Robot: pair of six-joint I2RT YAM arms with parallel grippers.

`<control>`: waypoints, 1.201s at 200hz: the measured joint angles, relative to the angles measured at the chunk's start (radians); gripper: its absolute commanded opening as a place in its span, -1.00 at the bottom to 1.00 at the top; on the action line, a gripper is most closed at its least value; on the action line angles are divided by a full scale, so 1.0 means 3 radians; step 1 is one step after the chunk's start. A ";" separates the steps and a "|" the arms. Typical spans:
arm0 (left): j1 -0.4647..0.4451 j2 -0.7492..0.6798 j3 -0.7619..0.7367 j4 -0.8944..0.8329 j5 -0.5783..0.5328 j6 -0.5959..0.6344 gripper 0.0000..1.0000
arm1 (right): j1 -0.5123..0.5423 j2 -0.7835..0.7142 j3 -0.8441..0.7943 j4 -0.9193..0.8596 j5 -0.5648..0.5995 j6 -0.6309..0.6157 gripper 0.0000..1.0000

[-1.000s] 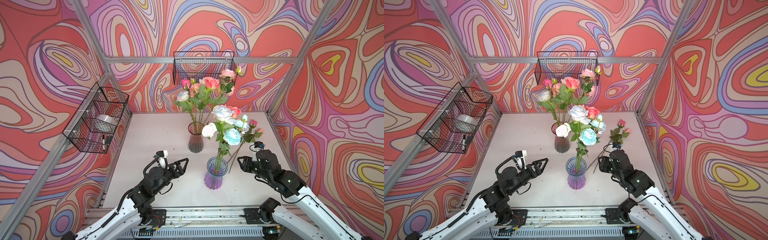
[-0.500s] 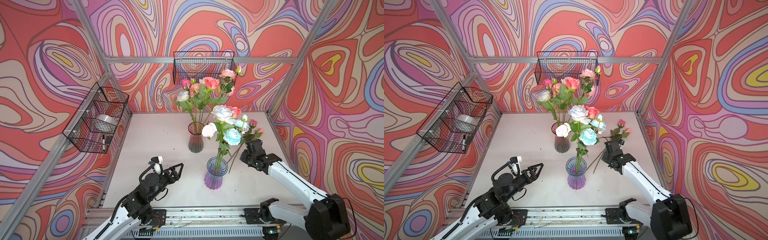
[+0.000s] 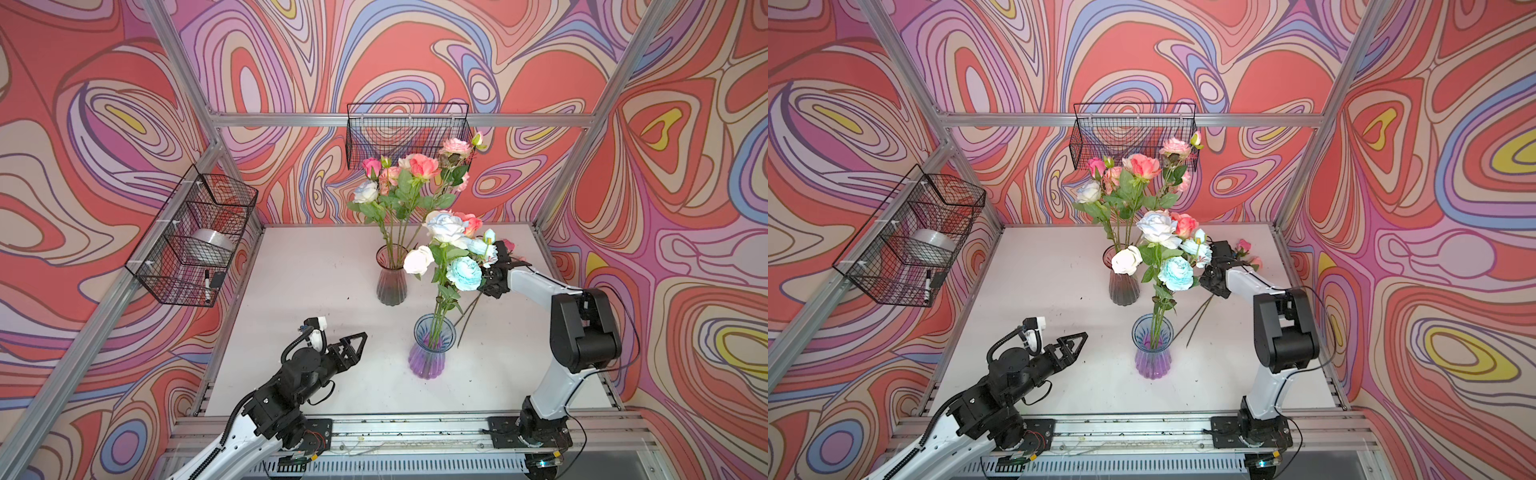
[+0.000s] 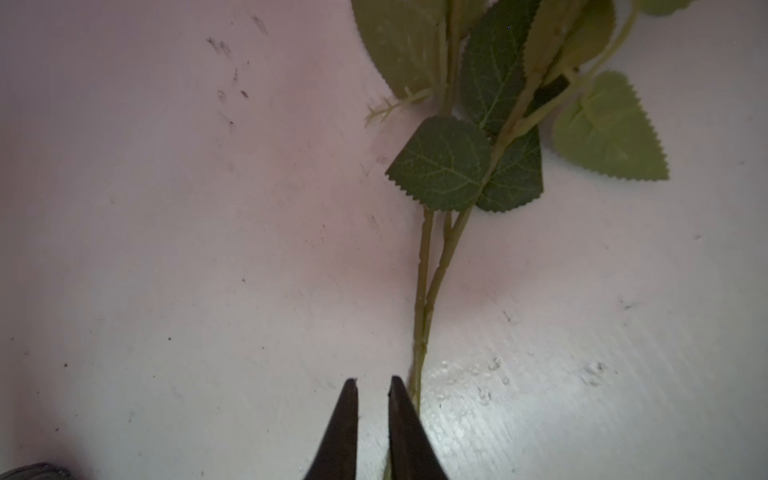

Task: Arrange the flowers into the vase
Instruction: 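Lower the right gripper to the last pink rose and close on its stem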

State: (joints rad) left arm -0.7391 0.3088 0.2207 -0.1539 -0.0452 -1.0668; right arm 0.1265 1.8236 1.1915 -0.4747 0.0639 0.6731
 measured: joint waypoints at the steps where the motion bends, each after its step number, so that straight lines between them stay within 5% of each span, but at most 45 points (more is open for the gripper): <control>1: 0.0000 -0.0003 0.0000 -0.0004 0.0000 0.0000 0.68 | 0.0000 0.0008 0.0000 -0.0004 0.0001 -0.0001 -0.71; 105: 0.0000 0.0113 -0.0003 0.0006 0.0072 -0.0034 0.68 | 0.0000 0.0048 -0.0233 -0.0072 0.0022 -0.0088 -0.70; 153: 0.0000 0.0196 -0.0003 0.0072 0.0076 -0.0024 0.68 | 0.0000 -0.0015 -0.0360 0.0047 0.0003 -0.0122 -1.00; 240: 0.0000 0.0300 0.0340 0.0027 0.0071 0.0104 0.69 | -0.0003 -0.0797 -0.0458 -0.0053 -0.0058 -0.0188 -1.00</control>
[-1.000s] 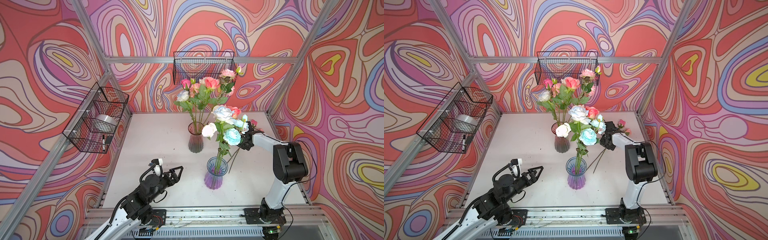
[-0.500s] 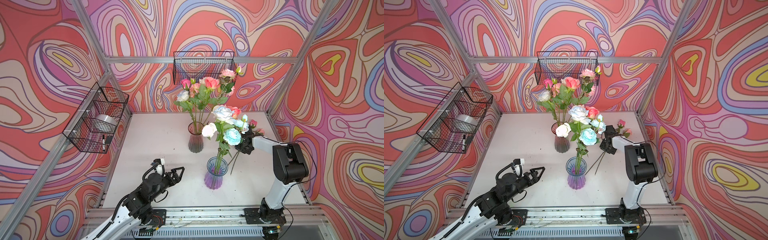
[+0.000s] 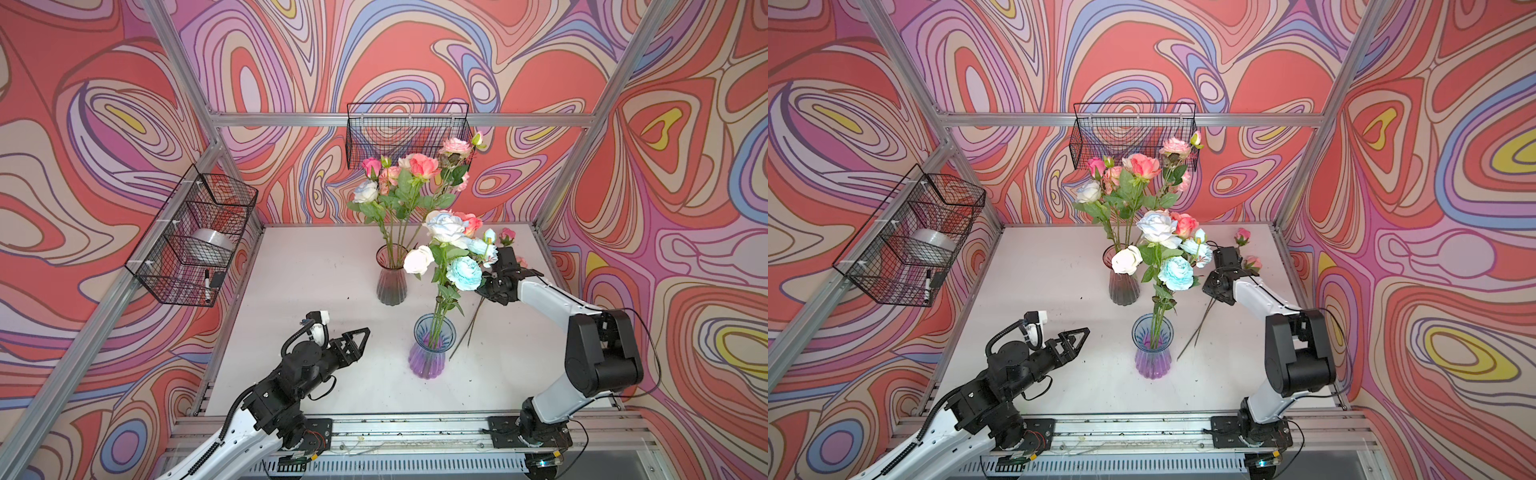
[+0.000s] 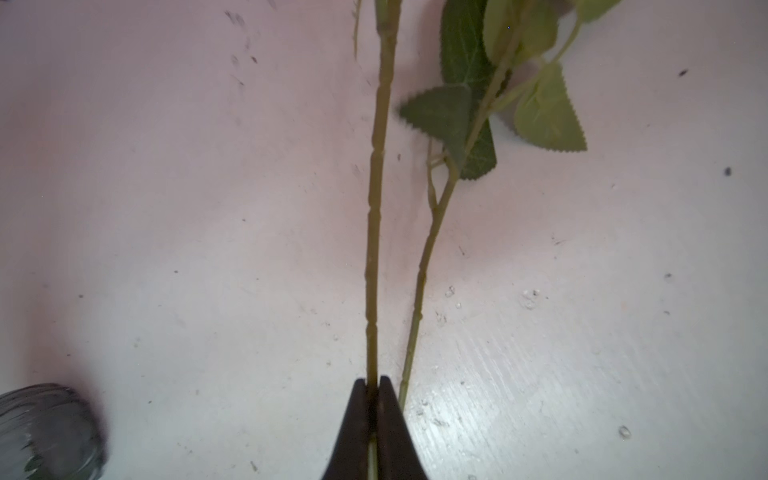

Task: Arrange the flowers into the vase
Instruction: 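Lower the right gripper to the last pink rose and close on its stem, then lift the pink rose high above the table with the right gripper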

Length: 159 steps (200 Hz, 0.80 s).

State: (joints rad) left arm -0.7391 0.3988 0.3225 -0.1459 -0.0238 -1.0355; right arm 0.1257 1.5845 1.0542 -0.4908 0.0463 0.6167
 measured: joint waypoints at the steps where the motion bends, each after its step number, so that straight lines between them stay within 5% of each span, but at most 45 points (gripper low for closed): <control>1: 0.0000 0.0001 0.0013 -0.0004 0.0001 0.0005 0.69 | 0.0000 -0.0006 0.0000 0.0000 -0.0001 -0.0001 -1.00; 64: 0.0000 0.0014 0.0319 -0.0103 0.0103 0.0308 0.69 | 0.0000 -0.0659 -0.0013 -0.0125 -0.0086 -0.0076 -1.00; 159: -0.0001 0.0472 0.1474 -0.0148 0.0806 0.1083 0.54 | 0.0000 -0.2520 -0.0074 0.0309 -0.0420 -0.0112 -1.00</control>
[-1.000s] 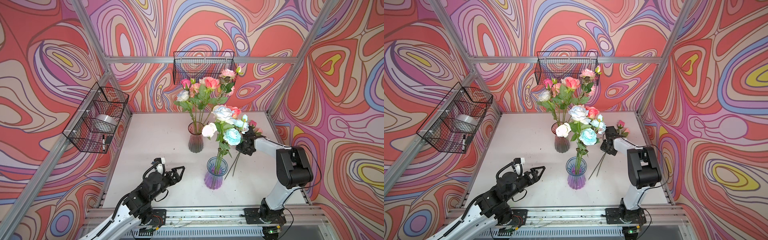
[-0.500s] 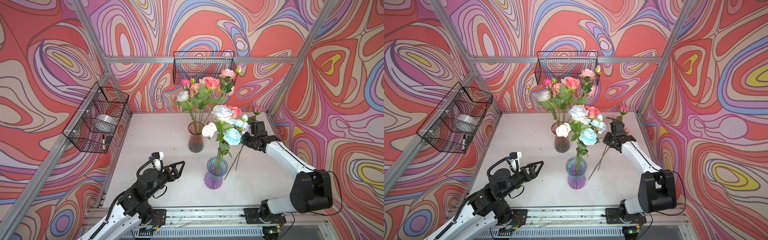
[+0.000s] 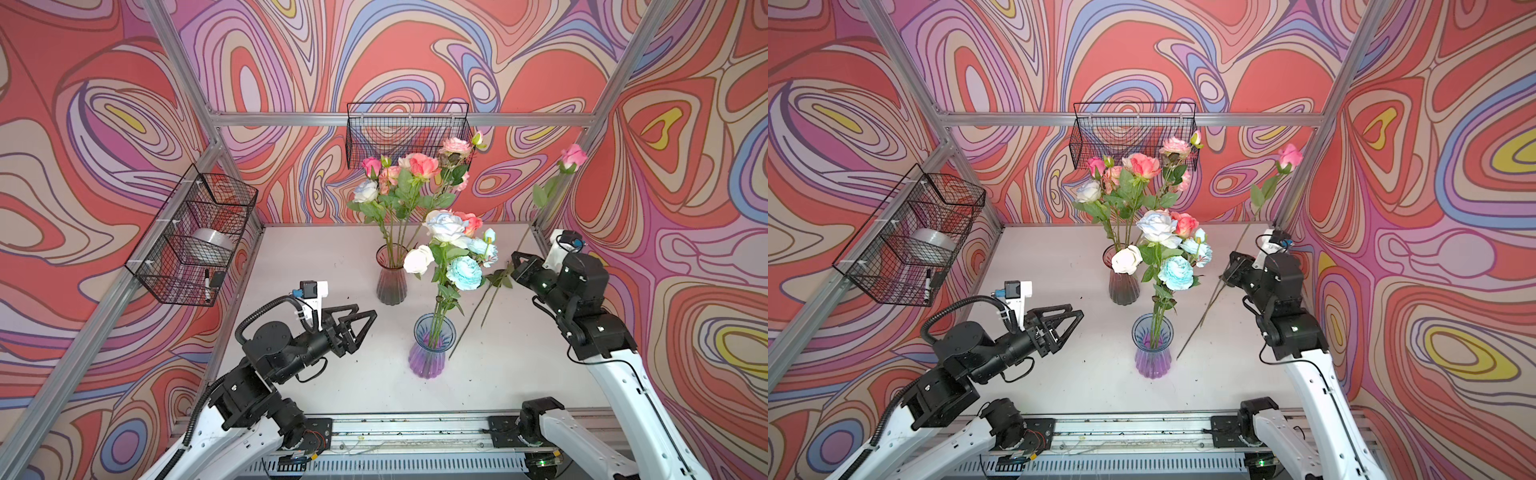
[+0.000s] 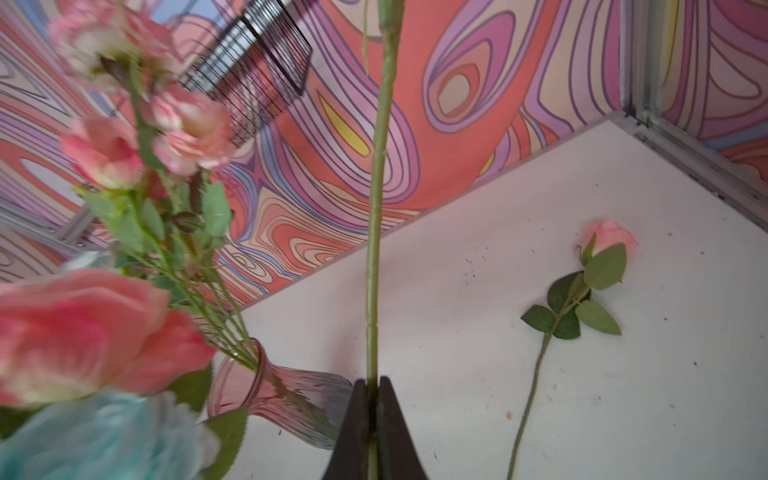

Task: Arrange the flowers into the vase
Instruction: 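Lift the pink rose high above the table with the right gripper, then close the left gripper on the rose stem while the right gripper holds it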

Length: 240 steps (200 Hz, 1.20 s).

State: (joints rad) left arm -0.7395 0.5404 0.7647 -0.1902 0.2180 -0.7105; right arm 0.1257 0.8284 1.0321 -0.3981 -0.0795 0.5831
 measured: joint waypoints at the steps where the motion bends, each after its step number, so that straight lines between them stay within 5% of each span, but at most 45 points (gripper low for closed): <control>1: 0.0000 0.0018 0.0017 0.0000 0.0013 0.0006 0.53 | 0.0000 -0.0010 0.0000 0.0011 -0.0009 0.0000 -1.00; 36: -0.0078 0.0502 0.0439 -0.0009 0.0273 0.0181 0.41 | 0.0000 -0.0310 0.0056 0.0304 -0.0375 -0.0009 -1.00; 75: -0.0595 0.1010 0.1001 -0.0076 0.0280 0.0474 0.31 | 0.0000 -0.0384 0.0249 0.0472 -0.0881 -0.0004 -1.00; 169: -0.1587 0.2075 0.2291 -0.0395 -0.0415 0.1081 0.19 | 0.0000 -0.0556 0.0439 0.0632 -0.1844 0.0167 -1.00; 240: -0.1659 0.2909 0.3075 -0.0394 -0.0736 0.1289 0.18 | 0.0000 -0.0642 0.0318 0.0933 -0.2088 0.0478 -1.00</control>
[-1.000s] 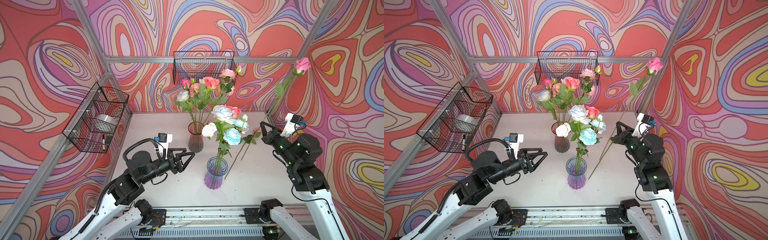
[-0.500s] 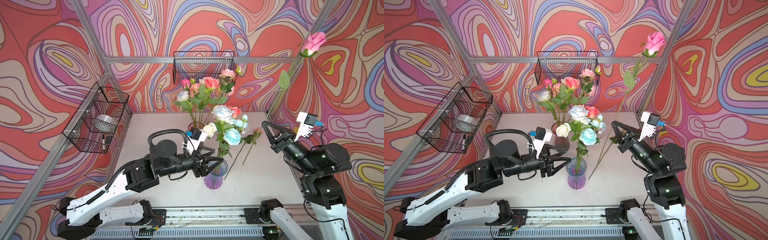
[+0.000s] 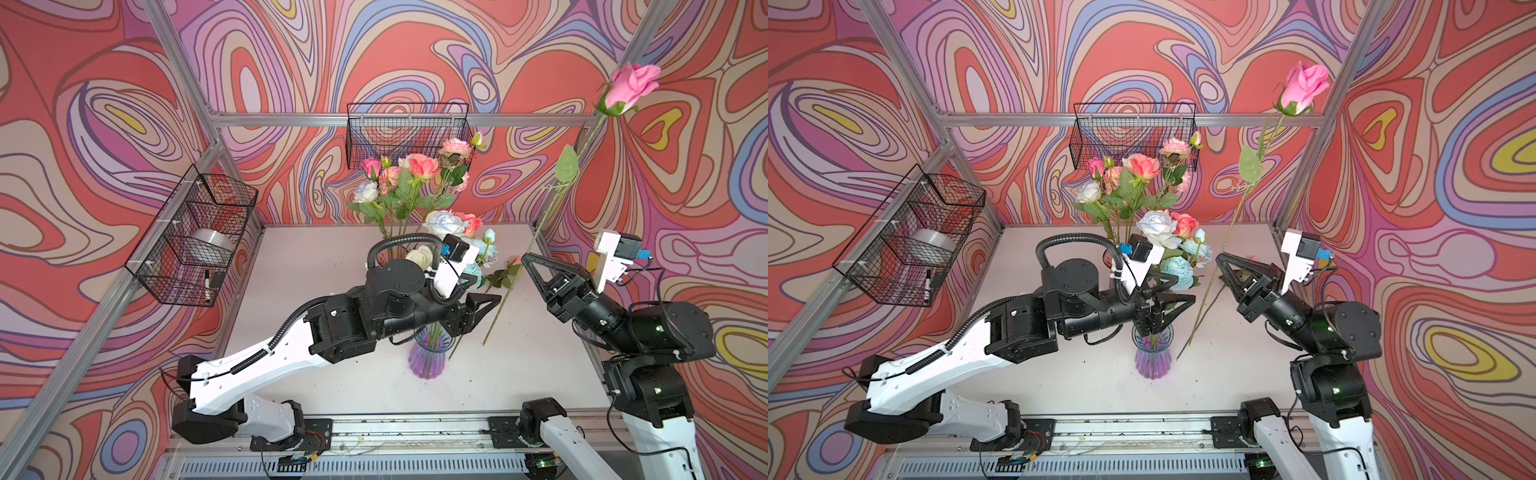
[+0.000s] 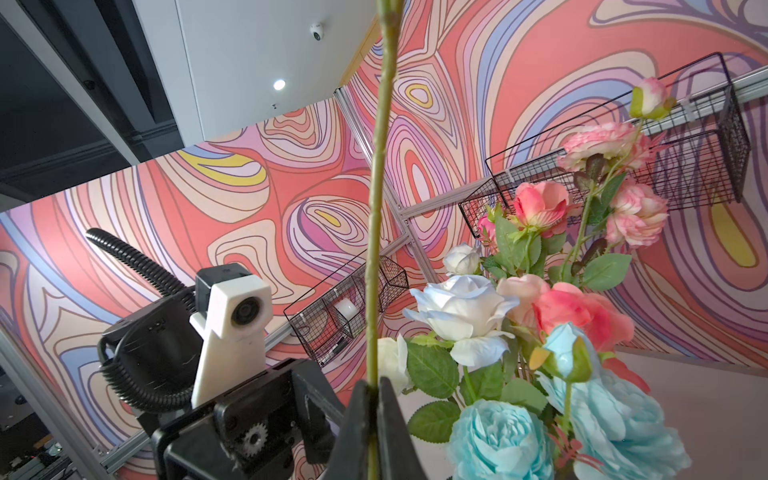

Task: Arrange the flowers into the vase
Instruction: 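Close the left gripper on the rose stem while the right gripper holds it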

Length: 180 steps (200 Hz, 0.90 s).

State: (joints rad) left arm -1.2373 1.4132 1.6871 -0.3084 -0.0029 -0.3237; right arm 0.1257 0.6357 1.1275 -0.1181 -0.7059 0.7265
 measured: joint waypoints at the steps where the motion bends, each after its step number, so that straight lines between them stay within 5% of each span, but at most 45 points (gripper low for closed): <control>1: 0.0000 0.0008 0.0008 -0.0001 0.0000 0.0001 0.17 | 0.0000 0.0000 -0.0003 0.0005 -0.0003 0.0005 -1.00; 139: 0.0000 0.0533 0.0665 -0.0163 -0.0004 0.0081 -0.39 | 0.0000 -0.0102 -0.0220 0.0243 -0.0179 0.0229 -1.00; 180: -0.0003 0.0537 0.0628 -0.0146 0.0006 0.0079 -0.74 | 0.0000 -0.0107 -0.0277 0.0251 -0.0179 0.0230 -1.00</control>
State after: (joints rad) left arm -1.2381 1.5742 1.8755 -0.3523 -0.0010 -0.3000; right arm 0.1257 0.6037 1.0443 -0.0429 -0.7597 0.7956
